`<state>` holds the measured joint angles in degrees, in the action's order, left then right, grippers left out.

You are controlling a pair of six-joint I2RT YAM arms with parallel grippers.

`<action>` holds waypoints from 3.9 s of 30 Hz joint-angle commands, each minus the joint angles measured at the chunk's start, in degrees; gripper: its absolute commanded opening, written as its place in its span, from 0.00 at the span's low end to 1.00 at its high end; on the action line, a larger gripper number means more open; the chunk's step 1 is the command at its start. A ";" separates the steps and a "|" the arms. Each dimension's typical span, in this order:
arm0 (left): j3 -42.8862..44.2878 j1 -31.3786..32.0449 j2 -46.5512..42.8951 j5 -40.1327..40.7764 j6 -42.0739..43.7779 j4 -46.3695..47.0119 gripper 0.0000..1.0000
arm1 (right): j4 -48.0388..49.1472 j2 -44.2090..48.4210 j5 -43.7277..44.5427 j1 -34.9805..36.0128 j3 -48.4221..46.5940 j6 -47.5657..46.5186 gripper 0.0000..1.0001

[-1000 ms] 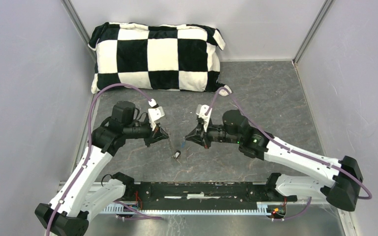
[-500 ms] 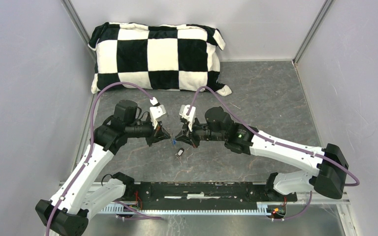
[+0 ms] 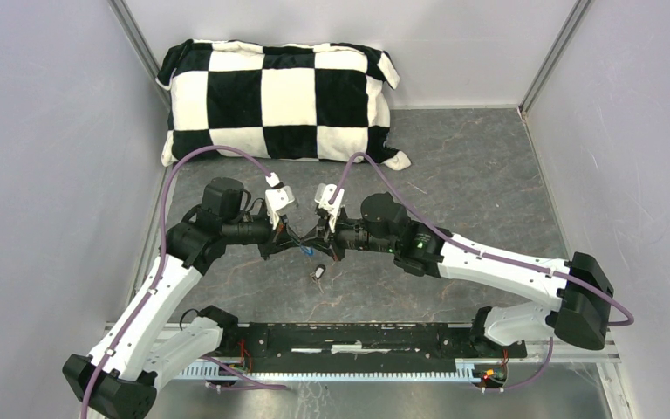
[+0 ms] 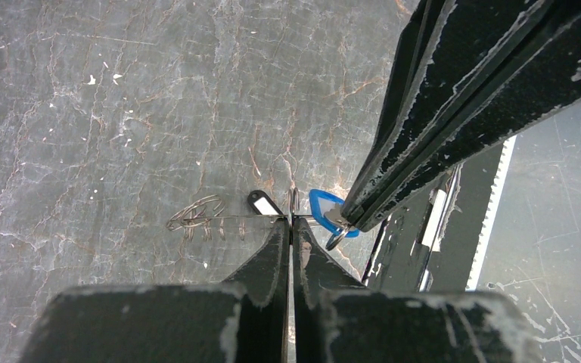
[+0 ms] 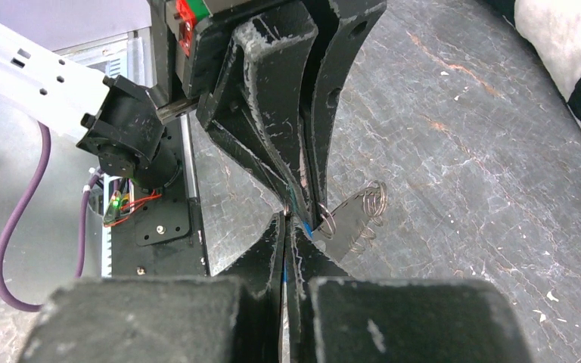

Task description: Put the keys on the keyring

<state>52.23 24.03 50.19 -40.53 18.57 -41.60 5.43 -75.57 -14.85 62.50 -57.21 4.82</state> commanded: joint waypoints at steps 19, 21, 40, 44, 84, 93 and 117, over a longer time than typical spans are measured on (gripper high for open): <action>1.29 0.28 -1.02 0.53 -1.29 1.74 0.02 | 0.22 2.88 8.19 0.78 0.43 -1.56 0.00; 1.42 0.25 -0.93 0.61 -1.25 1.78 0.02 | 0.26 3.06 8.40 0.71 0.59 -1.56 0.00; 1.91 0.29 -0.27 0.49 -1.79 1.78 0.02 | 2.85 -0.06 6.25 0.86 -0.71 -0.31 0.00; 2.00 0.27 -0.27 0.59 -1.74 1.85 0.02 | 3.44 -0.54 5.97 1.02 -0.88 -0.16 0.00; 3.51 0.30 -1.55 0.09 0.83 1.85 0.02 | 6.52 3.19 17.51 1.39 4.30 5.44 0.00; 3.80 0.24 -2.84 -1.71 2.19 2.58 0.02 | 8.41 3.65 15.65 0.96 5.81 7.27 0.00; 3.57 0.23 -9.81 -15.10 3.58 18.24 0.02 | 7.57 13.05 -1.43 -4.11 8.08 7.22 0.16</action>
<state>53.19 24.25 41.21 -50.04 19.49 -28.97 16.78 -65.10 -10.81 59.77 -48.84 14.50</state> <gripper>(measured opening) 0.039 0.064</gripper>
